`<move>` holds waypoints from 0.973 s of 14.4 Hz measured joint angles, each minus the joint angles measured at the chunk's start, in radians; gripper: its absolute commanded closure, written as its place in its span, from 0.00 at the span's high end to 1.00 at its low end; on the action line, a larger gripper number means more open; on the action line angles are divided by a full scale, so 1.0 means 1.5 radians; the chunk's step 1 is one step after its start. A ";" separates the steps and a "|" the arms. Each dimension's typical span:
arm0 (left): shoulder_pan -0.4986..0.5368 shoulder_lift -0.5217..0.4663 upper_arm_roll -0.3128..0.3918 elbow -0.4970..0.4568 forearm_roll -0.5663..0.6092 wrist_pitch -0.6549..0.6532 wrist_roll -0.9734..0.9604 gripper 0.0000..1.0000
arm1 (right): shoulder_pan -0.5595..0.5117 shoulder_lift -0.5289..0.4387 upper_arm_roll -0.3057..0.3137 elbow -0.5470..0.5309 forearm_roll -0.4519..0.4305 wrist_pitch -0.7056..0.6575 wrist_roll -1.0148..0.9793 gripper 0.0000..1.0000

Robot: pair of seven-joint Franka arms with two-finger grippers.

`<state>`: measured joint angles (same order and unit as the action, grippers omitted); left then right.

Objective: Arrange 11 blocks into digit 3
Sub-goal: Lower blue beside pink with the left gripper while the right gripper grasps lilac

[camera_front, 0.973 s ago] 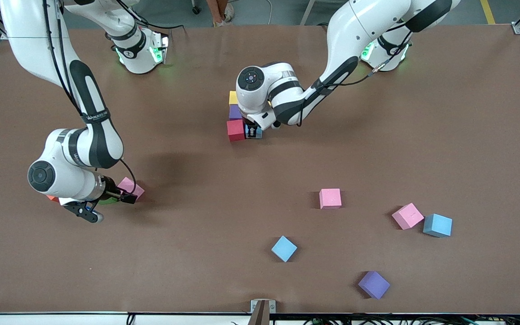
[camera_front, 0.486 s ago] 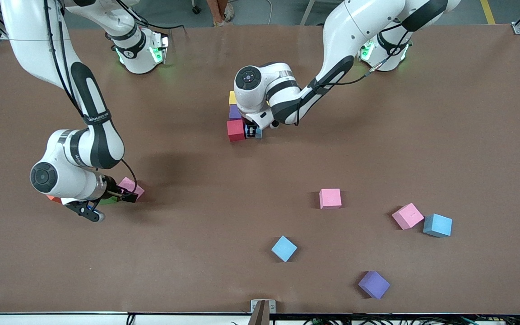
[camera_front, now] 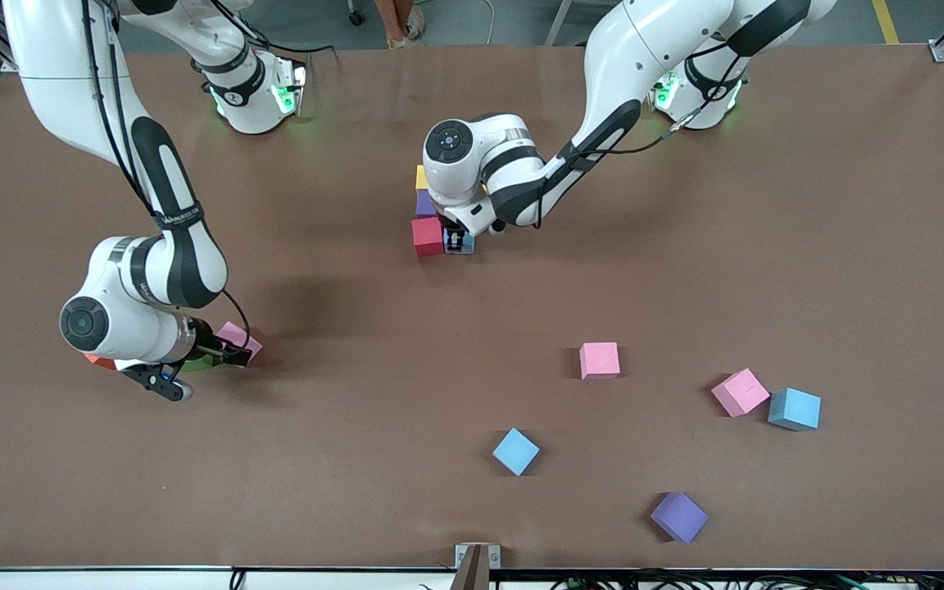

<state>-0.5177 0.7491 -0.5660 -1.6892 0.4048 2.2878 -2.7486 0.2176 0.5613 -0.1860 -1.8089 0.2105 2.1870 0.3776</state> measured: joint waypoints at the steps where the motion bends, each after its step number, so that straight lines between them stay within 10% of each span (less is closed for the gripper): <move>1: -0.007 0.001 0.005 0.000 0.000 0.000 0.000 0.18 | 0.000 0.002 0.000 -0.001 0.000 0.003 0.000 1.00; 5: -0.014 0.002 0.008 0.002 0.000 0.000 0.000 0.30 | 0.000 0.010 0.000 -0.002 0.000 0.009 -0.001 1.00; 8: -0.014 0.002 0.008 0.002 0.000 0.000 0.000 0.93 | 0.000 0.020 -0.006 -0.002 0.000 0.013 -0.018 0.94; 9: -0.014 0.002 0.009 0.002 0.000 0.000 0.000 1.00 | 0.000 0.022 -0.007 -0.002 0.000 0.014 -0.021 0.90; 14: -0.014 0.002 0.010 0.010 0.000 -0.007 0.000 1.00 | 0.000 0.027 -0.008 -0.002 0.000 0.017 -0.024 0.52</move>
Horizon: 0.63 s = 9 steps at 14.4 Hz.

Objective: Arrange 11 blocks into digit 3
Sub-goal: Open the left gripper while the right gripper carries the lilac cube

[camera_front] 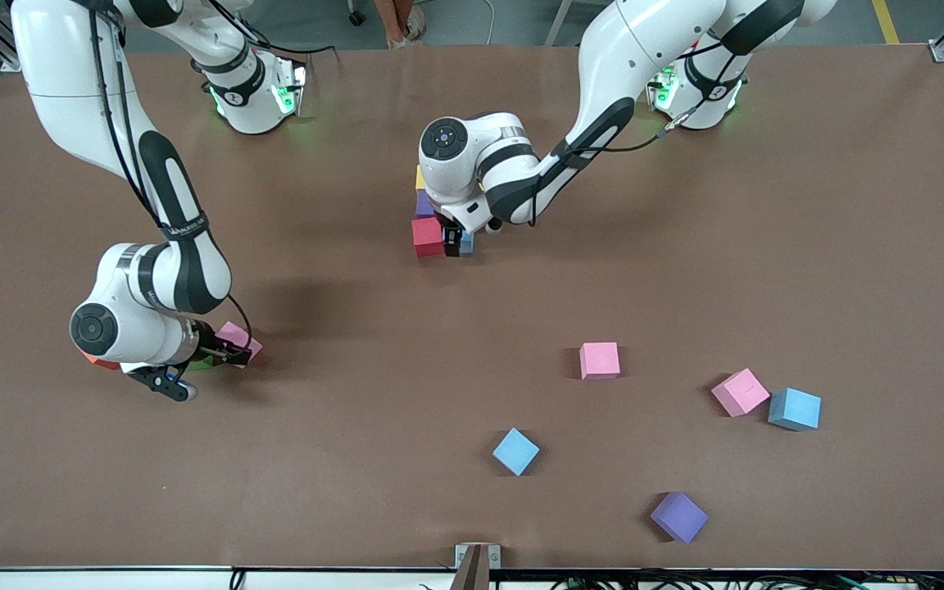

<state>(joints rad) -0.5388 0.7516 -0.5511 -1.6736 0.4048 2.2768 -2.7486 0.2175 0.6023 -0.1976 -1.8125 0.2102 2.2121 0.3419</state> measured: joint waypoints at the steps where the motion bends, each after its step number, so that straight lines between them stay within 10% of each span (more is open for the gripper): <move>1: 0.000 0.000 0.000 0.005 0.000 -0.009 0.000 1.00 | 0.000 0.000 0.000 0.000 0.000 0.000 0.000 0.43; 9: -0.002 -0.043 -0.007 0.024 0.002 -0.101 0.060 1.00 | 0.058 -0.001 0.004 0.042 0.000 0.007 -0.039 0.42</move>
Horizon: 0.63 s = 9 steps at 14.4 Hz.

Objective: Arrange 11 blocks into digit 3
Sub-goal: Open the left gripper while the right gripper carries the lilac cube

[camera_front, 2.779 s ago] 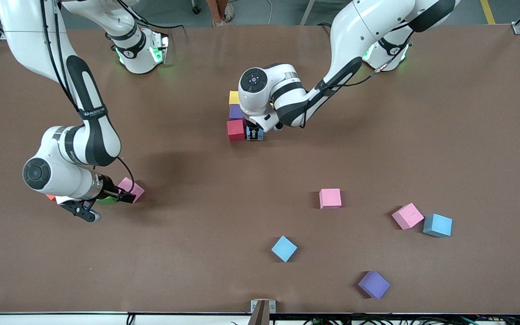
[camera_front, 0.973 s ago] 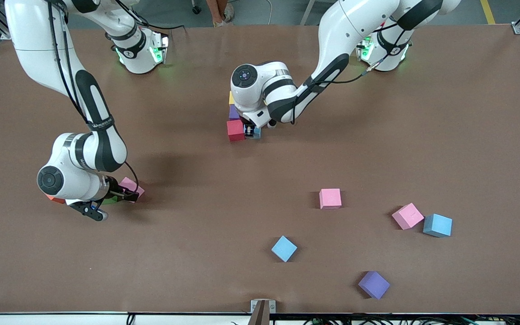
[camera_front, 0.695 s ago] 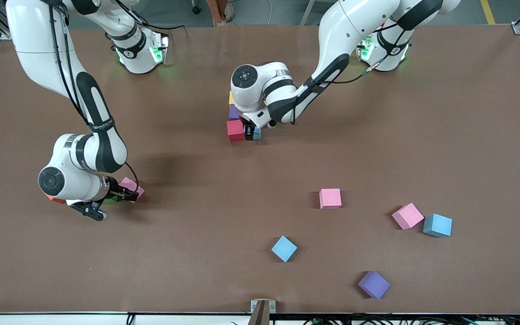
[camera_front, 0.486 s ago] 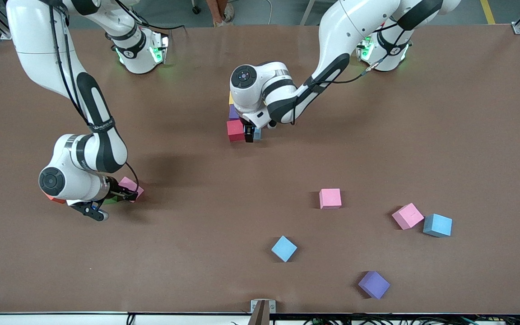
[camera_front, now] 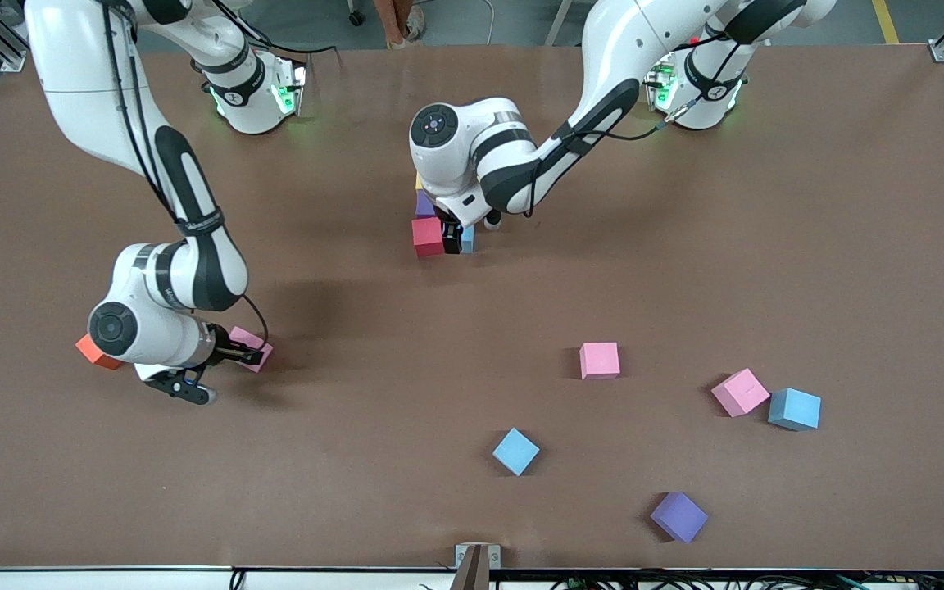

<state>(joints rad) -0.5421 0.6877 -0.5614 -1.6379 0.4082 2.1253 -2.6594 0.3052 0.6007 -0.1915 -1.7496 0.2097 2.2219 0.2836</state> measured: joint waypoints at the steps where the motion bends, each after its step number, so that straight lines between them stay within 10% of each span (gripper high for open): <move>1: 0.001 -0.009 0.000 0.000 0.000 -0.015 0.032 1.00 | 0.023 -0.001 0.000 0.017 0.000 0.000 0.000 0.43; 9: 0.096 -0.046 0.006 -0.002 0.002 -0.048 0.348 1.00 | 0.171 0.000 0.002 0.061 0.000 -0.002 -0.010 0.43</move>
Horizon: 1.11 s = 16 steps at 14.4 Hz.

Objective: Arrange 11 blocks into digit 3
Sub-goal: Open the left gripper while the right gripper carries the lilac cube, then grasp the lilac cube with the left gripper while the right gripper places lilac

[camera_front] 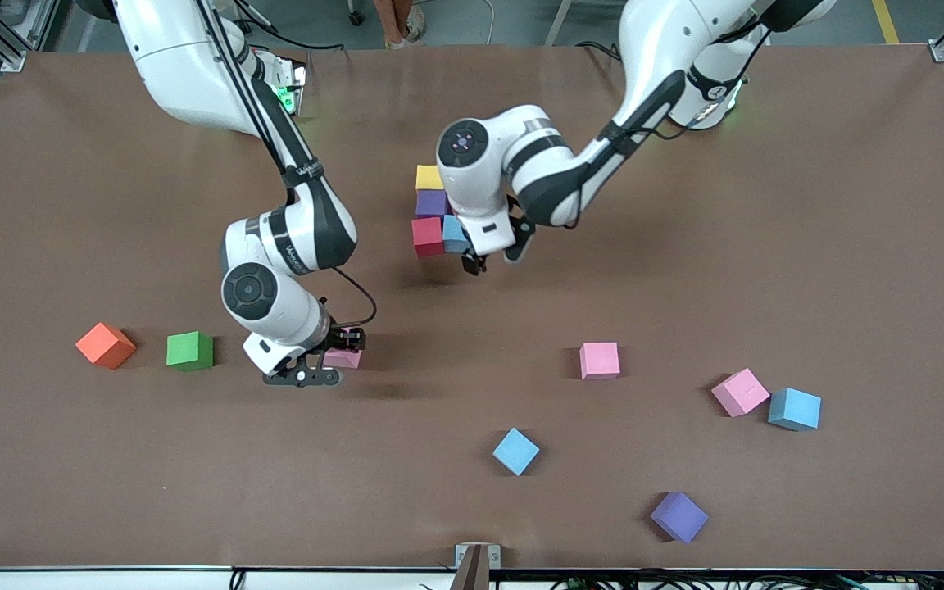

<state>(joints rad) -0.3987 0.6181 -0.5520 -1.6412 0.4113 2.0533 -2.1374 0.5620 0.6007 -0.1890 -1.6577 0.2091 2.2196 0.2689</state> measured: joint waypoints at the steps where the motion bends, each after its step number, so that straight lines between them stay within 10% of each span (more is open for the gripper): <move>1: 0.020 -0.008 0.000 -0.001 0.000 0.000 0.043 1.00 | 0.002 0.000 0.000 0.000 0.000 -0.002 -0.029 0.43; 16: 0.282 0.002 0.004 -0.012 0.001 0.118 0.775 1.00 | 0.182 0.026 0.005 -0.032 0.007 0.006 0.077 0.43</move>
<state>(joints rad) 0.0238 0.6204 -0.5462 -1.6586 0.4128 2.2306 -0.9746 0.8355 0.6393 -0.1818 -1.7055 0.2194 2.2293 0.3844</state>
